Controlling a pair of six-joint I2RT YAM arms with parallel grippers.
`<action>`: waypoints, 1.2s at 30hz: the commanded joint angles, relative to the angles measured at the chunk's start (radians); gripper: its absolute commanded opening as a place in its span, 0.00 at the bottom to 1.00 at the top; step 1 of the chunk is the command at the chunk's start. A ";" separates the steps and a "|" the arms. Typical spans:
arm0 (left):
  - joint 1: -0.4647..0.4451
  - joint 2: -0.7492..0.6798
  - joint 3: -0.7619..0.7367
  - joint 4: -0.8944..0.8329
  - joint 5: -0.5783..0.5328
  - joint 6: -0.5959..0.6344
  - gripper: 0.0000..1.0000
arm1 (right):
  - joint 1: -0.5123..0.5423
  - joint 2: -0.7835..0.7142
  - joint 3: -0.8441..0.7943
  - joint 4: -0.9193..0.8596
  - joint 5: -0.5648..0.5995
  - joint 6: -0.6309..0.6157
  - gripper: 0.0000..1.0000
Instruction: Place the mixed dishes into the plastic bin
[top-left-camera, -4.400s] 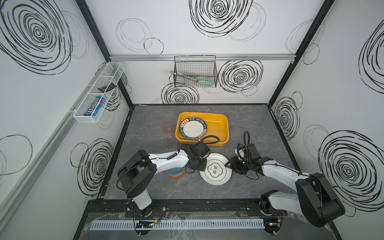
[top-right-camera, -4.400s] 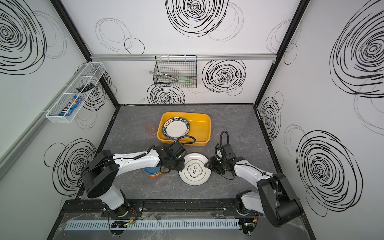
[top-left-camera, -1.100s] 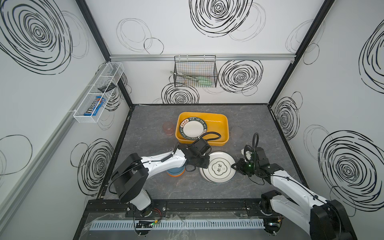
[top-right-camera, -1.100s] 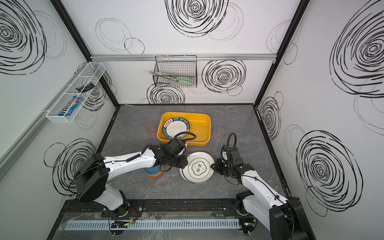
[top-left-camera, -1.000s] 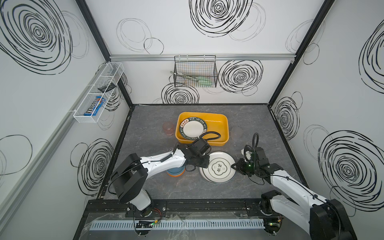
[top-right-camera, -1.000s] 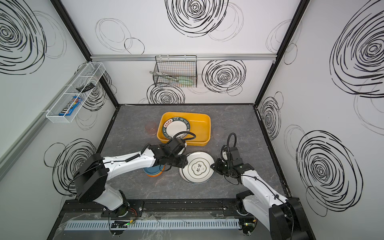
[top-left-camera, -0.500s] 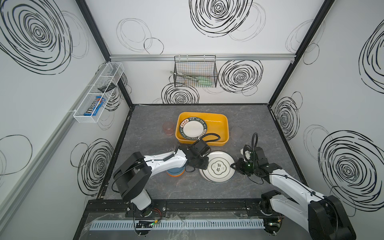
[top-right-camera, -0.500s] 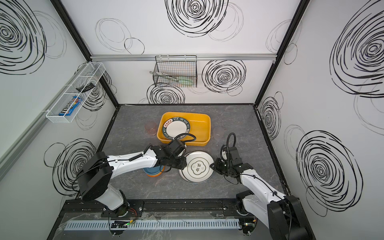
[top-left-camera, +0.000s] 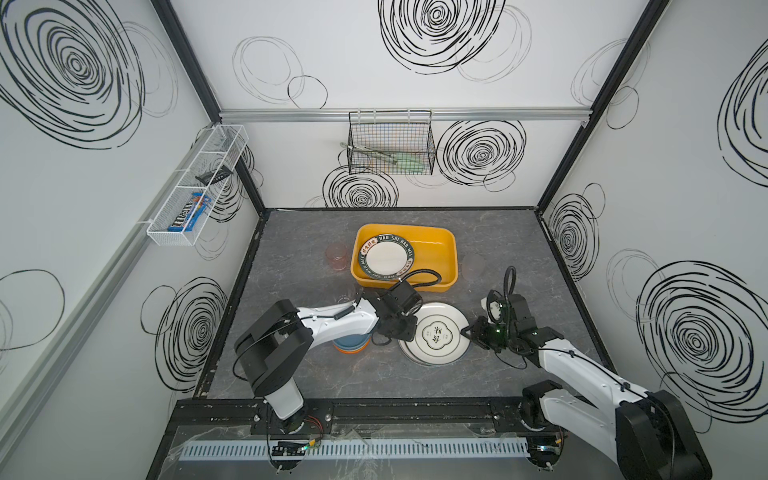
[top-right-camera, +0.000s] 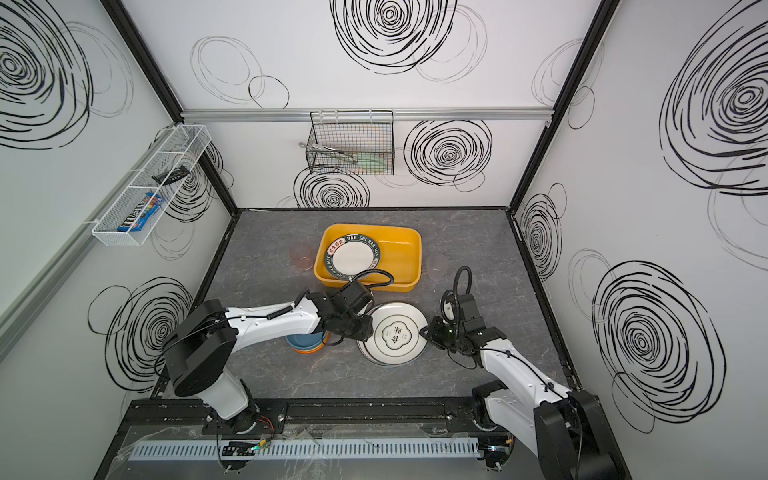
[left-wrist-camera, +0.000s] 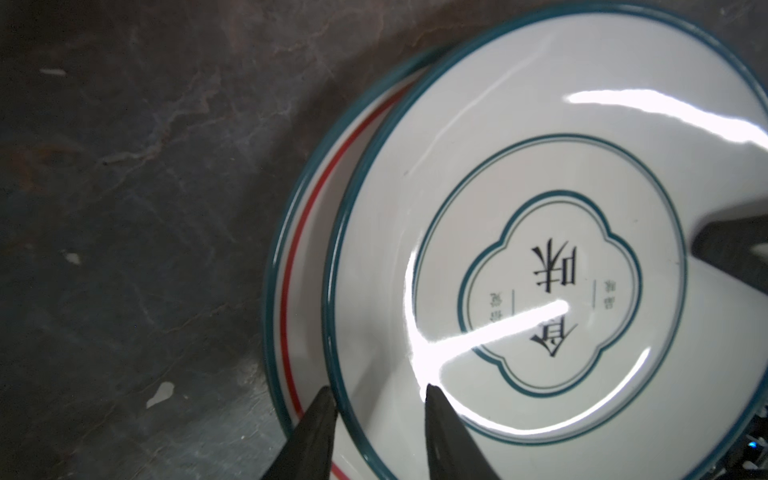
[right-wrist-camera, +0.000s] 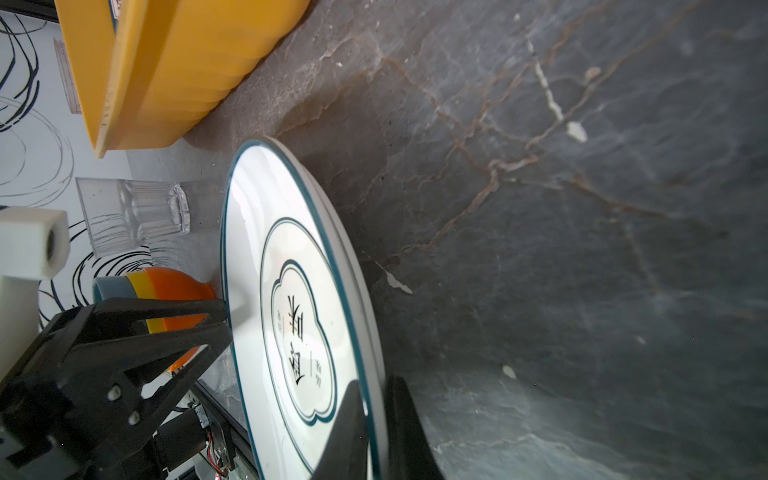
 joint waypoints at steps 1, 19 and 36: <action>0.002 0.017 -0.011 0.021 -0.010 0.001 0.40 | -0.005 0.012 -0.027 -0.037 0.045 -0.003 0.12; 0.004 0.024 -0.017 0.005 -0.023 0.009 0.40 | -0.035 -0.019 -0.023 -0.090 0.082 -0.005 0.15; 0.012 -0.154 0.006 -0.006 -0.004 -0.013 0.41 | -0.047 -0.162 0.103 -0.233 0.062 -0.042 0.00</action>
